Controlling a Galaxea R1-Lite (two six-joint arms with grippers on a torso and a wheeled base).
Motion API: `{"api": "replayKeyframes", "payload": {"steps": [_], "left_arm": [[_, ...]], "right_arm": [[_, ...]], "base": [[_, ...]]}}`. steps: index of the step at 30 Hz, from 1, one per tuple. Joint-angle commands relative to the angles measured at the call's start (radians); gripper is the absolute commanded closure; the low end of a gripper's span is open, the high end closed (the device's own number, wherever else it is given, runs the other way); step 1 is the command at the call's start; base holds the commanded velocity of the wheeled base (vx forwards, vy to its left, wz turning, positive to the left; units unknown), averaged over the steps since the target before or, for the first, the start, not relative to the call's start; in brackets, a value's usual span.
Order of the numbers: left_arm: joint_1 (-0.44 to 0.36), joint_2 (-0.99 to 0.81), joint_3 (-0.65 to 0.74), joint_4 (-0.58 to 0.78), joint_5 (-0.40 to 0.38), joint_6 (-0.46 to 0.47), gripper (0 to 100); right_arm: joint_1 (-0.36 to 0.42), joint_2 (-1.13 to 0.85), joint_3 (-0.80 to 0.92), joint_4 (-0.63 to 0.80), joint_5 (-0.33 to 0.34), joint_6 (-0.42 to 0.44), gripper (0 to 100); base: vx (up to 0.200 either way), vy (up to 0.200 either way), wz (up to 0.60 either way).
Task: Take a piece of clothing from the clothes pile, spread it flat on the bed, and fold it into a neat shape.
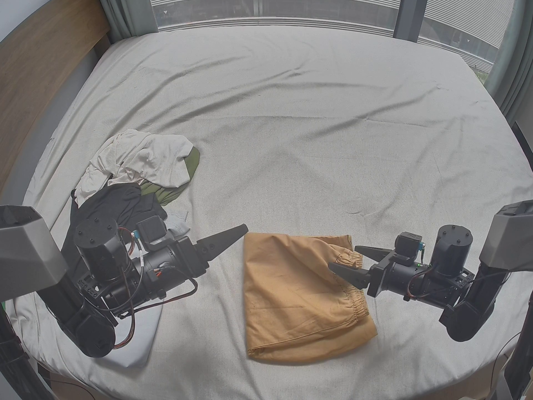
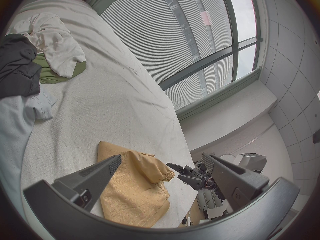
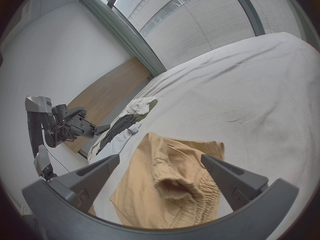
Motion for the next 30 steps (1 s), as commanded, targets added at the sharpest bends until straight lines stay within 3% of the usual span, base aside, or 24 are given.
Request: {"api": "replayKeyframes", "payload": {"steps": [1, 3, 4, 30], "left_arm": [[-0.001, 0.002, 0.0, -0.001, 0.001, -0.002, 0], [-0.001, 0.001, 0.0, -0.001, 0.001, -0.002, 0], [0.0, 0.001, 0.0, -0.001, 0.001, -0.002, 0], [-0.001, 0.007, 0.001, -0.001, 0.001, -0.002, 0]], "right_arm": [[0.009, 0.06, -0.035, 0.0, 0.0, -0.002, 0], [0.006, 0.083, -0.045, 0.0, 0.0, -0.011, 0], [0.003, 0.091, -0.047, 0.0, 0.0, -0.019, 100], [-0.089, 0.112, -0.084, -0.002, -0.043, -0.019, 100]], "base": [[0.0, 0.0, 0.0], [0.0, 0.0, 0.0], [0.0, 0.0, 0.0], [0.0, 0.0, 0.0]]}}
